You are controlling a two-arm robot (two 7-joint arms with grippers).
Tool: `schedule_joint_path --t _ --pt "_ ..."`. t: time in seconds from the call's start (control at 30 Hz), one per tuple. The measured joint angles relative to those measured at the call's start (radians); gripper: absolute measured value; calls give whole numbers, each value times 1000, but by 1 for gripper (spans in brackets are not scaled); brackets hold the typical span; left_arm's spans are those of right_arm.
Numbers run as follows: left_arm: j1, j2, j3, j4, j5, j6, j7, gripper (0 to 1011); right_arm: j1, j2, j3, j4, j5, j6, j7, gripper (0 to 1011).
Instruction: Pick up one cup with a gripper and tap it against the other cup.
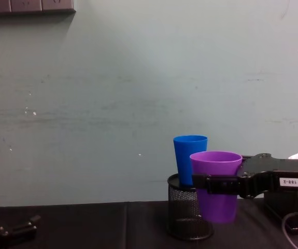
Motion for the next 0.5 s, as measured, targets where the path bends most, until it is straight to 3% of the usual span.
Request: schedule_joint_path --t 0.5 --pt "0 0 0 0 0 0 0 1005 1 0 0 0 -2 0 1 746"
